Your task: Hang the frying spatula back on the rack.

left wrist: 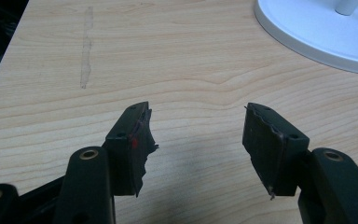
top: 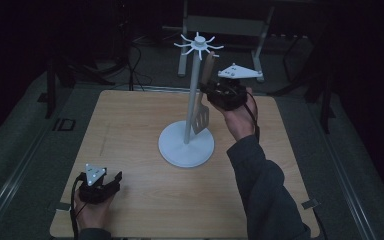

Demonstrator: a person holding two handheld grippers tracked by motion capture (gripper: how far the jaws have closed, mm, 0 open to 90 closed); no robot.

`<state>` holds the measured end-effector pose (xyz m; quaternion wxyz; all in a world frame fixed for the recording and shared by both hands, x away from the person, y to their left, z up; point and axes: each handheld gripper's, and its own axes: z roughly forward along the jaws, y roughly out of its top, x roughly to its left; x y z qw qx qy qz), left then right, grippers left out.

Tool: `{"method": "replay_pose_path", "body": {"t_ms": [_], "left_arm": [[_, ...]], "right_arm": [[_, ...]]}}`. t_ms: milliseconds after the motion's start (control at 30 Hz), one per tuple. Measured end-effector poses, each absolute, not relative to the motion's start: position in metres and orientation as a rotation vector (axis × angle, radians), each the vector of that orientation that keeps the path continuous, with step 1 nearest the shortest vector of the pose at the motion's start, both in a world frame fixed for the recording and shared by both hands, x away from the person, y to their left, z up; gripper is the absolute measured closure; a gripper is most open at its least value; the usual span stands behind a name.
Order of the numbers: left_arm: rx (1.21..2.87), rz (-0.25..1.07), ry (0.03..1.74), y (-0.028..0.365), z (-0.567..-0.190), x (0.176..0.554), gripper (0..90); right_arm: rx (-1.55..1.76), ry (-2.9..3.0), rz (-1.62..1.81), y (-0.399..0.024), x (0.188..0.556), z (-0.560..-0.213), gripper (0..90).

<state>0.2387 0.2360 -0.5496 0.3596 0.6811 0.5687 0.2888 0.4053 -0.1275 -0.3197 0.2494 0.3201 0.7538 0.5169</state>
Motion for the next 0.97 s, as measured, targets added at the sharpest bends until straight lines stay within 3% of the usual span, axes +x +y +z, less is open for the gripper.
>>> {"method": "replay_pose_path", "body": {"t_ms": [133, 600, 967], "left_arm": [[1.754, 0.744, 1.468, 0.236, -0.55, 0.239, 42.1], [1.754, 0.75, 1.466, 0.235, -0.55, 0.239, 41.7], [1.766, 0.761, 1.468, 0.235, -0.552, 0.24, 39.2]], "right_arm": [[0.844, 2.073, 1.425, -0.13, 0.405, -0.32, 71.0], [0.842, 2.066, 1.39, -0.14, 0.4, -0.332, 30.8], [0.902, 2.053, 1.352, -0.161, 0.389, -0.349, 25.2]]}}
